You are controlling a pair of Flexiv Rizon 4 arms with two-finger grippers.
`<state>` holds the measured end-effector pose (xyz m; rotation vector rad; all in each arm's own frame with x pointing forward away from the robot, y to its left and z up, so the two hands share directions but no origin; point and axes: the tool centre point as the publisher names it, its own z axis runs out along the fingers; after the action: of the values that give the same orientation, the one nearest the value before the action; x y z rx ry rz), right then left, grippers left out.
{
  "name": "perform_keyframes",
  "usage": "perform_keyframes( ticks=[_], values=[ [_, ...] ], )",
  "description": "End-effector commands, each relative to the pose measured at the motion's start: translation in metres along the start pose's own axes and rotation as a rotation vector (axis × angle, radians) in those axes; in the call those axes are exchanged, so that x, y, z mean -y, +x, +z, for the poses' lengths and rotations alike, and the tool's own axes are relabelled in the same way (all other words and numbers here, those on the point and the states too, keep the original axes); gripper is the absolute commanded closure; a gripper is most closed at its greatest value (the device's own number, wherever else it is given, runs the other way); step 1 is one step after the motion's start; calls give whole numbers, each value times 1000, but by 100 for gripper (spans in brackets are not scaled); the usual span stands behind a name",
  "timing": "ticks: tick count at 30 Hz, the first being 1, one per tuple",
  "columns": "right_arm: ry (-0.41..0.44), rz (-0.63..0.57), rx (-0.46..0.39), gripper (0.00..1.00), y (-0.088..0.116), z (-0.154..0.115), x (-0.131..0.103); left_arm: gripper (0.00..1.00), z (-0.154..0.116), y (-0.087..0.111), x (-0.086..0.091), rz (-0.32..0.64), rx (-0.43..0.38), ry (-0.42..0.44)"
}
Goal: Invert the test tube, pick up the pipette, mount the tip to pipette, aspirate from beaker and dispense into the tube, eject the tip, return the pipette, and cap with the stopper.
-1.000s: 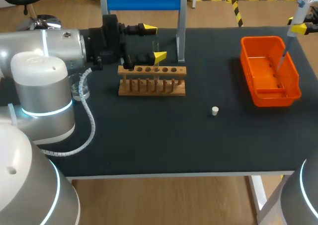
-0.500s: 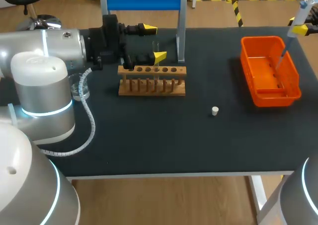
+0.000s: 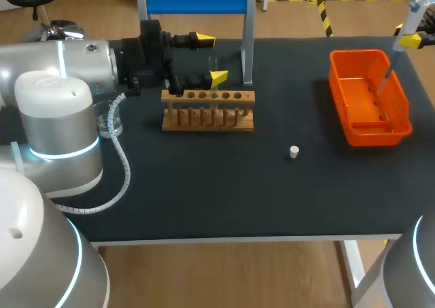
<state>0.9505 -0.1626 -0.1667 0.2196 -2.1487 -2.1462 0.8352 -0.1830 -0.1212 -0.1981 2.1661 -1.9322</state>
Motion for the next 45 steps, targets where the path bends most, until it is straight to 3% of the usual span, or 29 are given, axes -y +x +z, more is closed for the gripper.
perform_keyframes(
  ticks=[1, 15, 21, 45],
  values=[
    [-1, 0, -28, 100, -4, -4, 1, 0, 0, 0, -1, 1, 1, 2],
    [-1, 0, -28, 100, -4, -4, 1, 0, 0, 0, -1, 1, 1, 2],
    [-1, 0, -28, 100, -4, -4, 1, 0, 22, 5, 9, 20, 27, -1],
    [-1, 0, -28, 100, -4, -4, 1, 0, 211, 7, 70, -35, 71, -128]
  ],
)
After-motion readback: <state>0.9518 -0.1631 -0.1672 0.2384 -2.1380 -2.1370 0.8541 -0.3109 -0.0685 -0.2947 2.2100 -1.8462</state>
